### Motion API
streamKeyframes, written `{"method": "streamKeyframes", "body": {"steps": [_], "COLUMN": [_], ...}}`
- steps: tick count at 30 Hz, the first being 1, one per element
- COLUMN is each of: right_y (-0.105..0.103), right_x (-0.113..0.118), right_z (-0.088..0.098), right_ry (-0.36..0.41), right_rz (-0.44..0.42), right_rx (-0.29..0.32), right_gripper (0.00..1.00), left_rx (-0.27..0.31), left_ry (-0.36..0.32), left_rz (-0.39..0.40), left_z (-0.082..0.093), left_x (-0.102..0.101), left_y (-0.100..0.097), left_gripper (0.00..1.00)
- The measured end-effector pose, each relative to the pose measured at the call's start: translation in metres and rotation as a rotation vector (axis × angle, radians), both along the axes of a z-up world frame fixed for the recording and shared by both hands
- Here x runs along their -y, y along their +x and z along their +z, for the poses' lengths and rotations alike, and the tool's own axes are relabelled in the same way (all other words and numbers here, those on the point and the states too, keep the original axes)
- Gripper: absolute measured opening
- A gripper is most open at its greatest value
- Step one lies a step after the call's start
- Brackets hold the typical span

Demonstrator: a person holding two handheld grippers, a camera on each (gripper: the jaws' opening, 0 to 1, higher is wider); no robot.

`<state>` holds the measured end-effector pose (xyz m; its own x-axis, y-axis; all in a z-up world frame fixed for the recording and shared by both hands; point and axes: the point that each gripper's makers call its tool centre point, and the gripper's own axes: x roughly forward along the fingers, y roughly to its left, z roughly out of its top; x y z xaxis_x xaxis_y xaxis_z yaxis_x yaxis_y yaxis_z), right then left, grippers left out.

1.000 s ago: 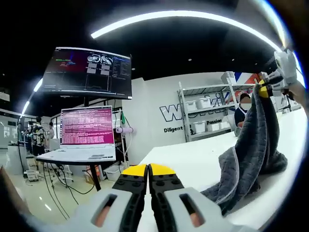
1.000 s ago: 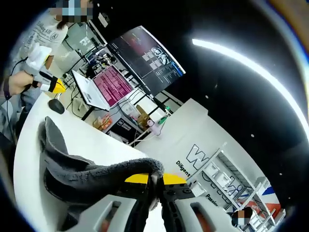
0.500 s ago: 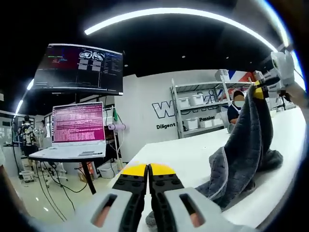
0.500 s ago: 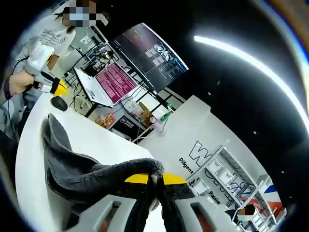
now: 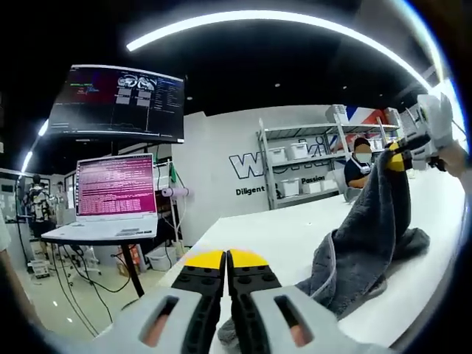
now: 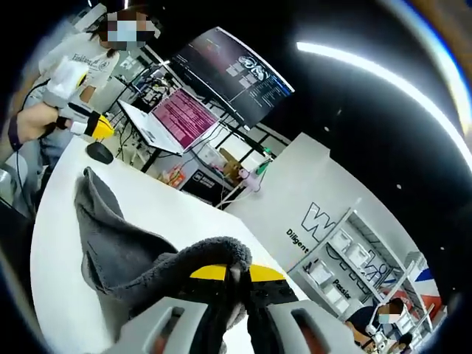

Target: Fold the towel on the table until its edges align and the towel forms a compact rectangular stack.

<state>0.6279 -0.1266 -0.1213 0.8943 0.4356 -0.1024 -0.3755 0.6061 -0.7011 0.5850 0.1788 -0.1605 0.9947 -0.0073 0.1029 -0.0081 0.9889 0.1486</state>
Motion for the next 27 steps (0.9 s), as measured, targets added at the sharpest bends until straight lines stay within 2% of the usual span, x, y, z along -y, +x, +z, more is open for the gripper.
{"method": "streamKeyframes", "body": {"steps": [10,16,20,27], "right_y": [-0.001,-0.003,-0.010,-0.021], "right_x": [-0.001,0.002,0.005,0.022], "right_z": [-0.034,-0.035,-0.034,-0.028], "right_ry": [0.001,0.033,0.125,0.255], "right_rz": [0.002,-0.006,0.007,-0.028], "right_rx": [-0.081,-0.086,-0.111,-0.119], "right_gripper": [0.08,0.13,0.18,0.26], "left_rx": [-0.007,-0.007,-0.009,-0.014], "left_ry": [0.003,-0.002,-0.004,-0.010], "left_rz": [-0.018,-0.016,-0.022,-0.025], "left_z": [-0.002,-0.002,-0.003,-0.004], "left_x": [0.008,0.007,0.008,0.008], "left_y": [0.001,0.000,-0.001,-0.001], "left_gripper": [0.03,0.03,0.03,0.03]}}
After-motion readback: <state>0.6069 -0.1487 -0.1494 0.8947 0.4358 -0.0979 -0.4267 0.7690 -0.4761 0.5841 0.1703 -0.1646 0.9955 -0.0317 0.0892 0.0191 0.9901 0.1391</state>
